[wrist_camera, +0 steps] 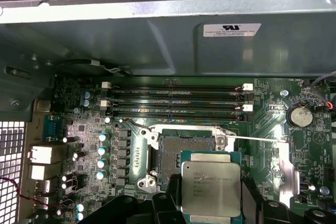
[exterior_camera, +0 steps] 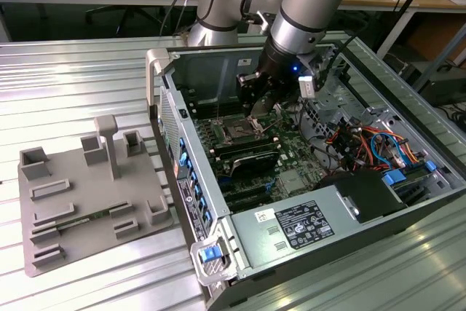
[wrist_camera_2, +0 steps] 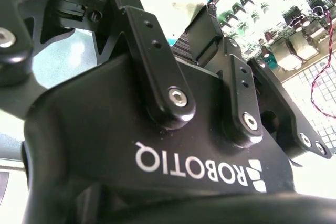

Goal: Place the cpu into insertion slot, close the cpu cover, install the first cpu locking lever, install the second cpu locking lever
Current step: 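Place the cpu into insertion slot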

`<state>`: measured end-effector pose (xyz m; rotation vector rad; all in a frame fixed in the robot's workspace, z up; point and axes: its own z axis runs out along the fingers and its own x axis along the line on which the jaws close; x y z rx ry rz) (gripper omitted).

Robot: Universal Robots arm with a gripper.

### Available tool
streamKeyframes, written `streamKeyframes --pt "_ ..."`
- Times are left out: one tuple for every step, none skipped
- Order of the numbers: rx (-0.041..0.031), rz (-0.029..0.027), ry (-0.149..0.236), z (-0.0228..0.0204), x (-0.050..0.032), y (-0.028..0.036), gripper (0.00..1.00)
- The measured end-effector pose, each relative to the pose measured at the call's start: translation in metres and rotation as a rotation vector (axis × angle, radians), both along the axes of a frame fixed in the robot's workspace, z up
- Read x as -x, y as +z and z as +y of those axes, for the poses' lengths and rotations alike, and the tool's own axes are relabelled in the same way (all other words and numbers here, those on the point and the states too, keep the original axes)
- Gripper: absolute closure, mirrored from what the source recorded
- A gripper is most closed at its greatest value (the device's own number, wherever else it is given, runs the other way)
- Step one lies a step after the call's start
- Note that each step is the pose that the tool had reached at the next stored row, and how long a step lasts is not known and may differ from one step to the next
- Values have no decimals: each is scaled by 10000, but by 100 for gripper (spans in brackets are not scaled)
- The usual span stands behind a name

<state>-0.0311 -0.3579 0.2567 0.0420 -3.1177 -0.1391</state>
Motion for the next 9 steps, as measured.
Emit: streamKeyframes --pt "0 0 0 0 0 -1 45" --pt "0 0 0 0 0 -20 45" --pt "0 0 0 0 0 -38 45" --pt "0 0 0 0 0 -39 45" --pt "0 0 0 0 0 -41 45" --pt "0 0 0 0 0 -43 45" --pt "0 0 0 0 0 -44 45" --pt "0 0 0 0 0 -49 45" --pt "0 0 0 0 0 -53 45"
